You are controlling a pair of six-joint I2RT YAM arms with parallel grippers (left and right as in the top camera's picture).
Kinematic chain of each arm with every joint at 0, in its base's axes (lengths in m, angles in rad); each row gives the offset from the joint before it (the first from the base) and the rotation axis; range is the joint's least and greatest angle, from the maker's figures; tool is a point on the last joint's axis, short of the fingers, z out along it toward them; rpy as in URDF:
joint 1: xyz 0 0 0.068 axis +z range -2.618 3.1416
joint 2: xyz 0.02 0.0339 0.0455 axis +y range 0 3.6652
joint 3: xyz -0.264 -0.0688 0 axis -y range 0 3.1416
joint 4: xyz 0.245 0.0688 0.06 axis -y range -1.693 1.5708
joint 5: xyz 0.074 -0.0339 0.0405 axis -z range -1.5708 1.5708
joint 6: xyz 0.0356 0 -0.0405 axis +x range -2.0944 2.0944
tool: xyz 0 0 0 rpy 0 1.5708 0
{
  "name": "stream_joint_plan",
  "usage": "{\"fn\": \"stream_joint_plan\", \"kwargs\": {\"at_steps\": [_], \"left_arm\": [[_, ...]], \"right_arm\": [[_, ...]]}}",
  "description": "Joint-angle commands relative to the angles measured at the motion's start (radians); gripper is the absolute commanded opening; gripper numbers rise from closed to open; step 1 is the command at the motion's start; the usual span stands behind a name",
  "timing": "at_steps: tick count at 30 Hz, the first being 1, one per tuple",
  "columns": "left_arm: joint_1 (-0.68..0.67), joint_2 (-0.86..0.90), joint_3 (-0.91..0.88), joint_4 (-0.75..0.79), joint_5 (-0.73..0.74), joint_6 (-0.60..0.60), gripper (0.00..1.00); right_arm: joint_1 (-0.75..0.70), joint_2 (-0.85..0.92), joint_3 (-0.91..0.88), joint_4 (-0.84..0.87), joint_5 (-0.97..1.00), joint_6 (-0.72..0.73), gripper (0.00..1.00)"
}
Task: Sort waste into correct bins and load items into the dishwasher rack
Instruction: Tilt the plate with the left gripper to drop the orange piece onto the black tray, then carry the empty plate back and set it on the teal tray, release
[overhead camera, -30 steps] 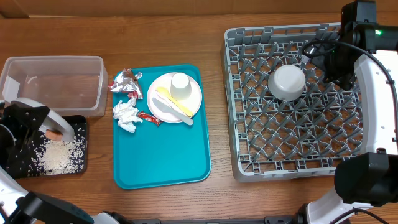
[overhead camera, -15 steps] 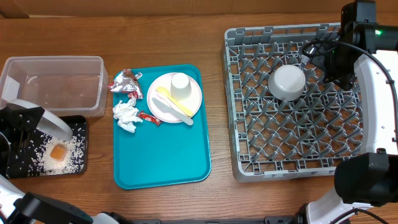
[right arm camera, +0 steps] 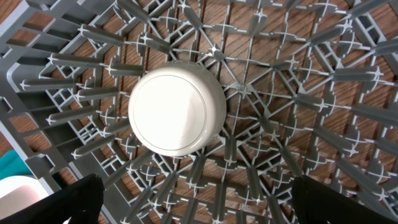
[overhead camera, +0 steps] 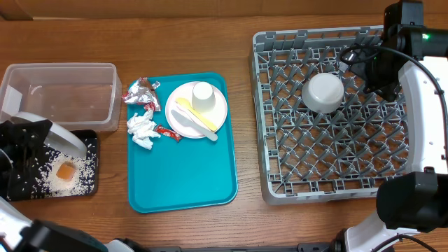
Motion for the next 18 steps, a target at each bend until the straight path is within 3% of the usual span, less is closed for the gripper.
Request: {"fn": "stream_joint_plan", "kwargs": {"at_steps": [1,10,13,18], "left_arm": [[-0.002,-0.143,0.018,-0.027,0.001,-0.023,0.04],[-0.097,-0.447,0.02,-0.03,-0.159,-0.151,0.04],[-0.231,-0.494,0.019,-0.027,-0.193,-0.15,0.04],[-0.489,-0.507,0.019,-0.072,-0.433,-0.148,0.04]], "right_arm": [[-0.001,-0.008,0.002,0.002,-0.006,0.005,1.0],[-0.001,-0.008,0.002,0.002,-0.006,0.005,1.0],[-0.001,-0.008,0.002,0.002,-0.006,0.005,1.0],[-0.001,-0.008,0.002,0.002,-0.006,0.005,1.0]]}}
